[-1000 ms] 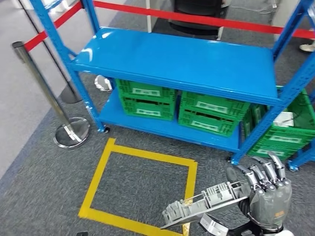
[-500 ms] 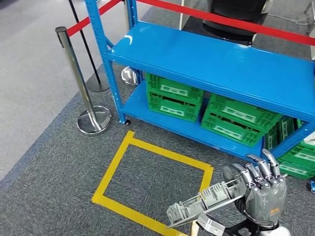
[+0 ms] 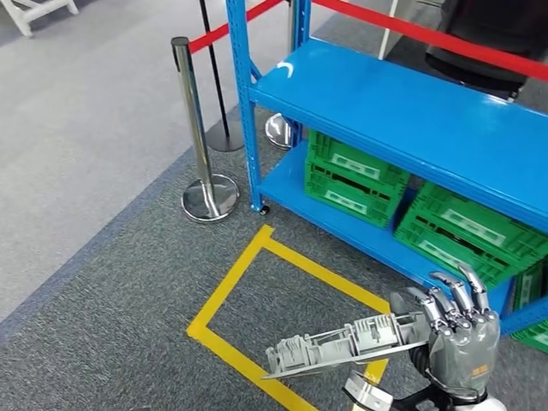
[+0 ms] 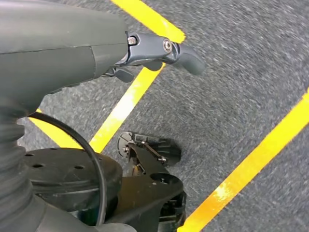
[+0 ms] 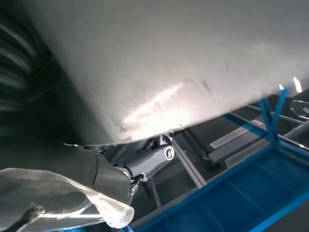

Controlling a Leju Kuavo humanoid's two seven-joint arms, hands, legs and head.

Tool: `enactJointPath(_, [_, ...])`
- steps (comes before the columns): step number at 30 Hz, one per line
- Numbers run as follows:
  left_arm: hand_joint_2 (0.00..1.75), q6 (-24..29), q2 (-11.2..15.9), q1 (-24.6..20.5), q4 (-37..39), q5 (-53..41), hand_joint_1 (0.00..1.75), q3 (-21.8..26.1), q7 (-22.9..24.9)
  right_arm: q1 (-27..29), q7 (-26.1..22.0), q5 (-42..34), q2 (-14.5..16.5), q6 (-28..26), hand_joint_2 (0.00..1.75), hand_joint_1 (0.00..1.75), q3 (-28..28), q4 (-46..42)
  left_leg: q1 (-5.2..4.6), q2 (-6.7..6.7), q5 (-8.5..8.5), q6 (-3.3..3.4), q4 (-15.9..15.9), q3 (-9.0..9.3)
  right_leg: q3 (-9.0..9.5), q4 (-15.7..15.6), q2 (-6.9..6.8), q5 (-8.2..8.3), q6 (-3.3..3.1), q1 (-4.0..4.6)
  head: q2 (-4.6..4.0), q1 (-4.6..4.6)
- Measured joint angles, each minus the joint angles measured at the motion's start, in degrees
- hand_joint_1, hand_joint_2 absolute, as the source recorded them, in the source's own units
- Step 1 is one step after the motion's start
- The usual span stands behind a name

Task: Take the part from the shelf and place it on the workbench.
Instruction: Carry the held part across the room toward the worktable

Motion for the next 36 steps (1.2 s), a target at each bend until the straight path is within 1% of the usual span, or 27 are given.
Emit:
enactJointPath(1, [1.75,0.01,0.01,-0.02,0.01,0.01,0.00,0.01,0.00,-0.01,0.00,0.01,0.03,0.00,1.75,1.75,0.03,-0.01,-0.10,1.39,-0.76,-0.37,1.20,-0.53,0.22,-0.20,-0.91,0.04,-0.25,-0.14,-0.01,-0.21])
enactJointPath(3, [1.75,0.02,-0.01,-0.13,0.02,0.01,0.00,0.01,0.00,0.10,0.00,0.03,0.08,0.00,1.75,1.75,-0.02,-0.01,0.00,4.93,-3.77,-1.16,6.74,-3.06,0.58,-0.41,-2.81,-0.04,-0.65,-0.18,-0.01,-0.60])
enactJointPath(5, [1.75,0.01,-0.01,-0.15,0.02,0.00,0.00,-0.01,0.00,0.16,0.00,0.02,0.12,0.00,1.75,1.75,-0.07,0.00,0.58,6.28,-6.44,-1.79,13.49,-6.36,0.67,-0.41,-4.74,-0.23,-0.79,-0.09,-0.02,-0.70])
enactJointPath(6, [1.75,0.01,0.00,-0.12,0.02,0.00,0.00,-0.02,0.00,0.16,0.00,0.01,0.13,0.00,1.75,1.75,-0.08,0.00,0.83,6.44,-6.43,-1.99,14.86,-7.04,0.72,-0.40,-5.62,-0.33,-0.79,-0.07,-0.02,-0.70])
enactJointPath(7, [1.75,0.01,0.02,-0.09,0.02,0.00,0.00,-0.03,0.00,0.14,0.00,0.01,0.13,0.00,1.75,1.75,-0.07,0.00,1.00,6.56,-5.31,-2.09,13.98,-6.61,0.82,-0.40,-6.39,-0.44,-0.75,-0.07,-0.02,-0.70])
enactJointPath(8, [1.75,0.01,0.04,-0.05,0.02,0.00,0.00,-0.03,0.00,0.12,0.00,0.01,0.13,0.00,1.75,1.75,-0.06,0.00,1.09,6.84,-3.31,-2.06,10.90,-5.07,1.00,-0.42,-7.07,-0.57,-0.67,-0.08,-0.02,-0.71])
enactJointPath(10, [1.75,0.01,0.08,-0.04,0.02,0.00,0.00,-0.03,0.00,0.08,0.00,0.00,0.13,0.00,1.75,1.75,-0.04,0.00,0.74,8.74,-0.08,-1.56,3.01,-1.11,1.37,-0.50,-8.18,-0.86,-0.33,0.00,-0.02,-0.71])
enactJointPath(11, [1.75,0.01,0.07,-0.05,0.02,0.00,0.00,-0.03,-0.01,0.07,0.00,-0.01,0.13,0.00,1.75,1.75,-0.04,0.00,0.43,9.57,0.63,-1.15,0.40,0.14,1.50,-0.57,-8.63,-0.94,-0.06,0.08,-0.02,-0.68])
enactJointPath(12, [1.75,0.01,0.07,-0.03,0.02,0.00,0.00,-0.03,-0.01,0.05,0.00,-0.01,0.13,0.00,1.75,1.75,-0.04,0.00,0.13,10.10,0.63,-0.76,-0.77,0.64,1.60,-0.67,-9.07,-0.99,0.23,0.15,-0.02,-0.67])
enactJointPath(14, [1.75,0.01,0.10,0.12,0.02,0.00,0.00,-0.03,0.00,0.00,0.00,-0.01,0.13,0.00,1.75,1.75,-0.02,-0.01,-0.16,9.38,0.64,-0.01,-1.17,0.59,2.00,-1.14,-9.93,-0.97,0.90,0.16,-0.02,-0.65])
enactJointPath(15, [1.75,0.01,0.10,0.23,0.02,0.00,0.00,-0.03,0.00,-0.04,0.00,0.00,0.13,0.00,1.75,1.75,0.00,-0.01,-0.09,8.89,0.85,0.38,-1.64,0.77,2.13,-1.20,-9.76,-1.22,1.18,0.08,-0.02,-0.62])
enactJointPath(16, [1.75,0.02,0.10,0.27,0.02,0.00,0.00,-0.03,0.00,-0.07,0.00,-0.02,0.13,0.00,1.75,1.75,0.02,-0.01,0.03,8.38,1.11,0.81,-2.13,0.99,1.93,-0.62,-8.82,-1.86,1.37,0.02,-0.02,-0.55])
enactJointPath(17, [1.75,0.02,0.09,0.24,0.02,0.00,0.00,-0.03,-0.01,-0.09,0.00,-0.03,0.13,0.00,1.75,1.75,0.02,-0.01,0.18,7.86,1.35,1.18,-2.60,1.22,1.10,1.18,-7.42,-3.06,1.46,-0.01,-0.02,-0.41])
enactJointPath(18, [1.75,0.02,0.04,0.18,0.02,0.00,0.00,-0.03,-0.01,-0.06,0.00,-0.05,0.13,0.00,1.75,1.75,0.02,0.00,0.26,7.37,1.47,1.44,-2.81,1.33,-0.46,4.32,-5.77,-4.72,1.42,-0.02,-0.02,-0.20])
enactJointPath(19, [1.75,0.02,0.01,0.11,0.02,0.00,0.00,-0.03,-0.01,0.03,0.00,-0.08,0.13,0.00,1.75,1.75,0.00,0.01,0.21,6.85,1.46,1.62,-2.82,1.32,-2.48,8.28,-4.60,-6.46,1.36,0.03,-0.02,-0.07])
enactJointPath(20, [1.75,0.01,-0.02,0.06,0.02,0.00,0.00,-0.03,-0.01,0.10,0.00,-0.08,0.13,0.00,1.75,1.75,-0.04,0.03,0.12,6.33,1.40,1.70,-2.78,1.31,-4.51,12.02,-4.06,-7.70,1.32,0.12,-0.02,0.05])
enactJointPath(21, [1.75,0.00,-0.04,0.06,0.02,0.00,0.00,-0.03,-0.01,0.18,0.00,-0.08,0.13,0.00,1.75,1.75,-0.07,0.04,0.04,5.82,1.34,1.78,-2.72,1.35,-5.94,14.30,-3.88,-7.96,1.29,0.21,-0.02,0.09])
enactJointPath(22, [1.75,0.00,-0.05,0.08,0.02,0.00,0.00,-0.03,-0.01,0.20,0.00,-0.08,0.13,0.00,1.75,1.75,-0.09,0.05,0.00,5.33,1.29,1.80,-2.63,1.39,-6.42,14.45,-3.83,-7.03,1.26,0.29,-0.02,0.08])
enactJointPath(23, [1.75,-0.01,-0.05,0.08,0.02,0.00,0.00,-0.03,-0.01,0.19,0.00,-0.08,0.13,0.00,1.75,1.75,-0.10,0.07,0.02,4.82,1.16,1.75,-2.43,1.45,-5.71,12.18,-3.80,-4.96,1.24,0.32,-0.02,0.09])
enactJointPath(24, [1.75,0.00,-0.07,0.08,0.02,0.00,0.00,-0.03,-0.01,0.17,0.00,-0.08,0.13,0.00,1.75,1.75,-0.10,0.07,0.06,4.35,0.93,1.60,-2.11,1.47,-4.25,8.40,-3.58,-2.62,1.25,0.26,-0.02,0.09])
enactJointPath(26, [1.75,0.00,-0.04,0.04,0.02,0.00,0.00,-0.03,-0.01,0.07,0.00,-0.08,0.13,0.00,1.75,1.75,-0.09,0.13,-0.06,3.57,0.39,1.07,-1.07,1.08,-1.50,2.11,-2.60,-0.11,1.21,0.12,-0.01,0.12])
enactJointPath(28, [1.75,0.01,0.01,0.08,0.02,0.00,0.00,-0.03,-0.01,0.11,0.00,-0.07,0.13,0.00,1.75,1.75,-0.09,0.19,-0.20,3.15,0.21,0.62,-0.40,0.56,-0.71,0.73,-1.98,-0.29,0.92,0.17,0.00,0.13])
enactJointPath(30, [1.75,0.01,0.07,0.16,0.03,0.00,0.00,-0.03,0.00,0.15,0.00,-0.03,0.13,0.00,1.75,1.75,-0.07,0.17,-0.13,3.05,0.05,0.33,-0.13,0.42,-0.52,0.70,-2.38,-0.19,0.44,0.13,-0.01,0.15])
enactJointPath(31, [1.75,0.01,0.09,0.15,0.03,0.00,0.00,-0.03,0.00,0.12,0.00,-0.02,0.13,0.00,1.75,1.75,-0.05,0.17,-0.12,3.50,-0.49,0.07,0.60,0.18,-0.35,0.63,-2.67,-0.19,0.17,0.04,-0.01,0.04])
enactJointPath(33, [1.75,0.01,0.10,0.03,0.04,0.00,0.00,-0.03,-0.01,0.11,0.00,-0.02,0.13,0.00,1.75,1.75,-0.05,0.17,0.03,5.04,-3.08,-0.61,5.14,-1.77,-0.03,0.53,-3.46,-0.28,-0.29,-0.04,-0.02,-0.15])
enactJointPath(35, [1.75,0.01,0.06,-0.01,0.04,0.00,0.00,-0.03,-0.01,0.15,0.00,-0.01,0.13,0.00,1.75,1.75,-0.06,0.17,0.35,6.15,-6.22,-1.11,12.57,-5.38,0.10,0.53,-4.29,-0.47,-0.59,0.07,-0.02,-0.27])
enactJointPath(36, [1.75,0.00,0.05,0.03,0.04,-0.13,0.00,-0.04,0.08,0.16,0.00,0.09,0.13,0.00,1.75,1.75,-0.07,0.17,0.48,6.34,-6.79,-1.18,15.13,-6.72,0.17,0.53,-4.75,-0.56,-0.68,0.13,-0.02,-0.28])
